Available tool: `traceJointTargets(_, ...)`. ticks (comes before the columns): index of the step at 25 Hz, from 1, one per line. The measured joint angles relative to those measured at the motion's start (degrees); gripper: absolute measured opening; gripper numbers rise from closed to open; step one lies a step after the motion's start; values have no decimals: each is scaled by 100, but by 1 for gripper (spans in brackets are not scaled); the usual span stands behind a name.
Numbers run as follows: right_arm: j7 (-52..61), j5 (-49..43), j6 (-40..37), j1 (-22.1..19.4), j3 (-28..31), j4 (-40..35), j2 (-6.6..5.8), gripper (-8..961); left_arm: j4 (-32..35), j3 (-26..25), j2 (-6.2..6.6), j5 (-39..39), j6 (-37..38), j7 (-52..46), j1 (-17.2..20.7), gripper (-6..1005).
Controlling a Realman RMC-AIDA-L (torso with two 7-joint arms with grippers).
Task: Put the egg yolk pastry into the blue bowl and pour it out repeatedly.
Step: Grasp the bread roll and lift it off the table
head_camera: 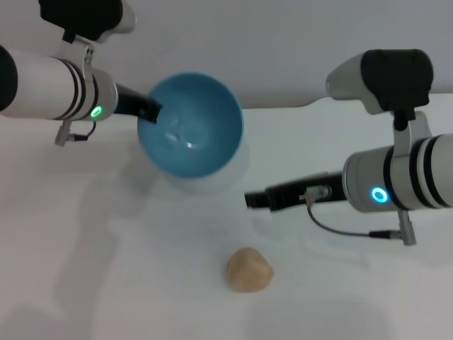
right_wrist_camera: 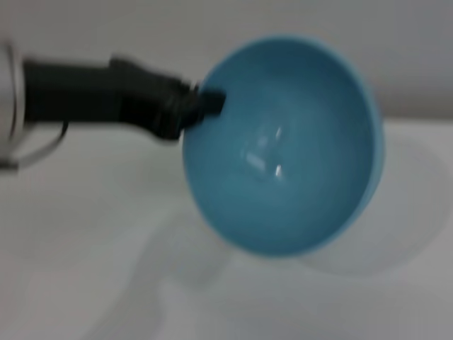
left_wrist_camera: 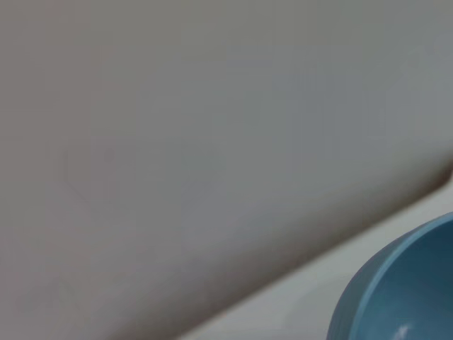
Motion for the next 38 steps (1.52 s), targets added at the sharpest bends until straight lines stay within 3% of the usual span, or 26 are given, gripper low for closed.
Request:
traceJointTargets(5,135,-21,732,196,104,96,-17,400,39,-3,3,202,-800,-11,-144,5)
traceJointTargets(11,193,-43,806,328,43,605,-3,400,62,35,-13,291,-1091,-25,-177,-1)
traceJointTargets(16,214,-41,545,571,-200,1206,16,400,66,63,-25,294,-1102,-26,-180,-1)
traceJointTargets(38,123,453,-575,1172,-908,2479,28,400,116,79,-38,294,-1097,-41,-192,-1)
